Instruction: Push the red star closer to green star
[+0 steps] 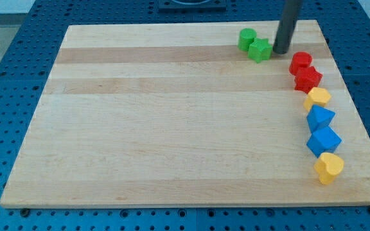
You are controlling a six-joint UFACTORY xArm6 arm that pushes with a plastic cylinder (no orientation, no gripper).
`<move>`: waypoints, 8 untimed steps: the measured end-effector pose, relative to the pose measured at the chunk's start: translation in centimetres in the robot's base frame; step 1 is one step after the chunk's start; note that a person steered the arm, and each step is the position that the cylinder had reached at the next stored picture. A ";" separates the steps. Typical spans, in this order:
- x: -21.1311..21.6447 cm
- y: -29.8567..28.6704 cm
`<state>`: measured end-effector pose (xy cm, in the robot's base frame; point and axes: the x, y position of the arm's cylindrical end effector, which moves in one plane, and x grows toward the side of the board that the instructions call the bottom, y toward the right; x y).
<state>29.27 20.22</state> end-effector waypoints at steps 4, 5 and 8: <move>4.2 7.2; 6.4 7.2; 11.0 6.9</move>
<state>40.24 27.12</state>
